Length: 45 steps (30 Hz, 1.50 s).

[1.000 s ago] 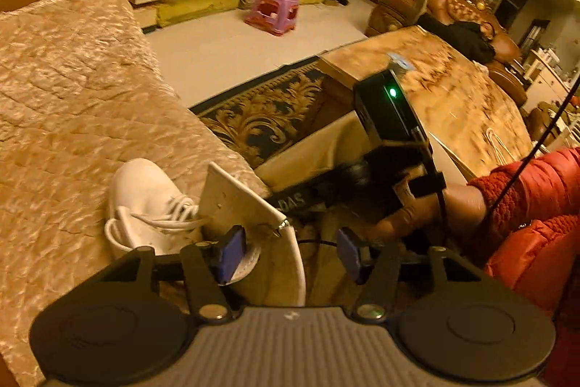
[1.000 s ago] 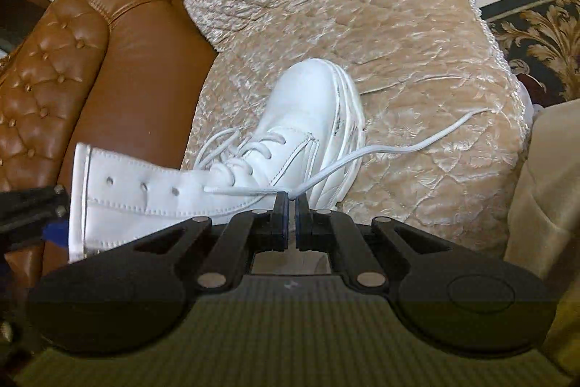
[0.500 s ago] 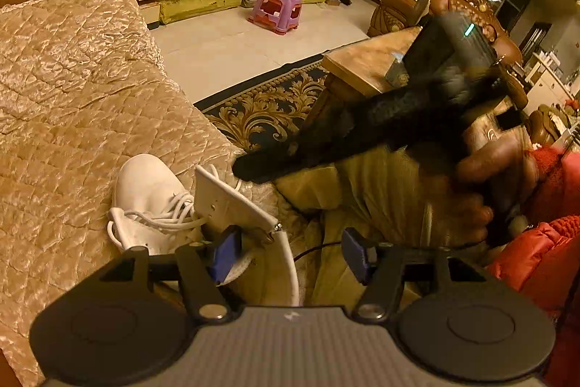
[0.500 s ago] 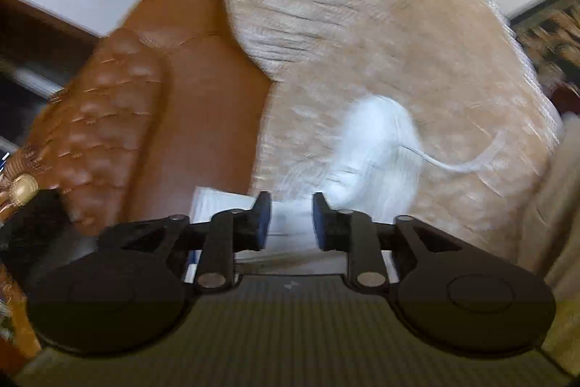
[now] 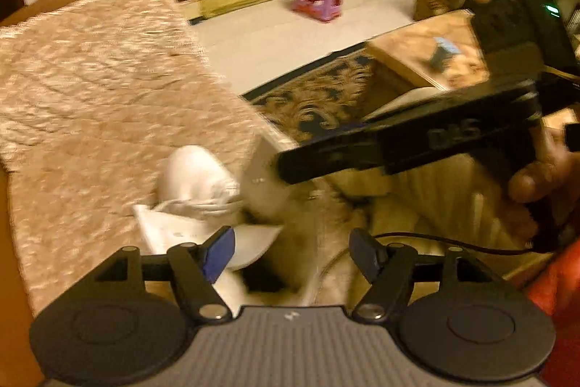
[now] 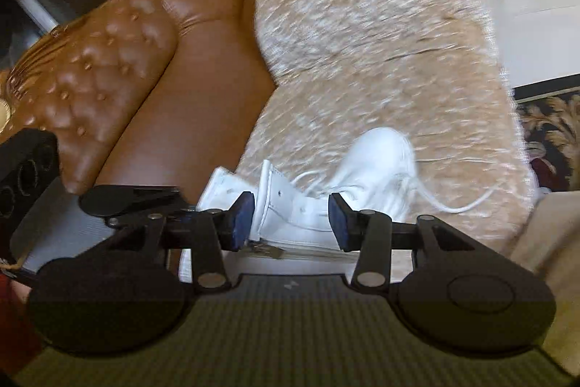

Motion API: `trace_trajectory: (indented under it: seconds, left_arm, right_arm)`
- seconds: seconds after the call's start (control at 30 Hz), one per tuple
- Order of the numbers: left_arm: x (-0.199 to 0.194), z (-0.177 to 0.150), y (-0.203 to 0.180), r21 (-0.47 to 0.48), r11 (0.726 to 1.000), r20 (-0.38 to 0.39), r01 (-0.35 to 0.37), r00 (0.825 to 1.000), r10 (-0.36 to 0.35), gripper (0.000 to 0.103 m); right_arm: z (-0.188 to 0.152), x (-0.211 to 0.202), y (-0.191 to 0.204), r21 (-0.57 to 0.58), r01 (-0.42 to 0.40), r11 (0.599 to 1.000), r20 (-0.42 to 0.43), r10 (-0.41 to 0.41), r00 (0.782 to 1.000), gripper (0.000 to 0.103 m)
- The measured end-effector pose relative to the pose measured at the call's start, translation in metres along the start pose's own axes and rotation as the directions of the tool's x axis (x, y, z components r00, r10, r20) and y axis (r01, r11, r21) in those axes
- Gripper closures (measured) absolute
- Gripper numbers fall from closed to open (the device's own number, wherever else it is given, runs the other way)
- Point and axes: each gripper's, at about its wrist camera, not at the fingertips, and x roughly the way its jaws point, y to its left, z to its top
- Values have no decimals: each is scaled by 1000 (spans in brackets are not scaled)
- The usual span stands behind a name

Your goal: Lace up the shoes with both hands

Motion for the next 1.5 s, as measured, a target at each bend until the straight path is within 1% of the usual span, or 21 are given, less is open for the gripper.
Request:
trace_trajectory:
  seconds: [0.03, 0.13, 0.23, 0.3, 0.47, 0.63, 1.23, 1.37, 1.5]
  left_arm:
    - [1, 2, 0, -2, 1000, -13, -21, 1000, 21, 28]
    - [6, 7, -6, 13, 998, -42, -66, 997, 67, 22]
    - [11, 10, -15, 45, 995, -61, -92, 994, 94, 18]
    - [13, 12, -20, 60, 993, -67, -102, 992, 106, 17]
    - [17, 10, -25, 72, 990, -87, -120, 988, 126, 14]
    - [22, 12, -26, 79, 987, -102, -137, 984, 145, 12]
    - [32, 15, -34, 112, 977, -135, -179, 972, 193, 11]
    - [33, 16, -35, 117, 976, -136, -181, 971, 197, 11]
    - [27, 18, -37, 147, 973, -107, -176, 975, 193, 11]
  right_arm:
    - [-2, -2, -4, 11, 13, 1000, 10, -14, 1000, 51]
    - [-8, -6, -25, 94, 38, 995, 12, -39, 999, 51]
    - [-21, -4, -53, 210, 14, 978, 6, -16, 1000, 51]
    - [-29, -3, -64, 255, -6, 967, 11, 3, 1000, 51]
    - [-35, -3, -72, 252, -13, 968, 18, 9, 1000, 51]
    - [-37, -3, -72, 248, -19, 969, 18, 15, 1000, 51]
    - [-41, -6, -73, 241, -32, 970, 27, 27, 999, 49]
    - [-42, -5, -74, 240, -33, 970, 30, 27, 999, 49]
    - [-42, -5, -74, 238, -34, 971, 33, 27, 999, 48]
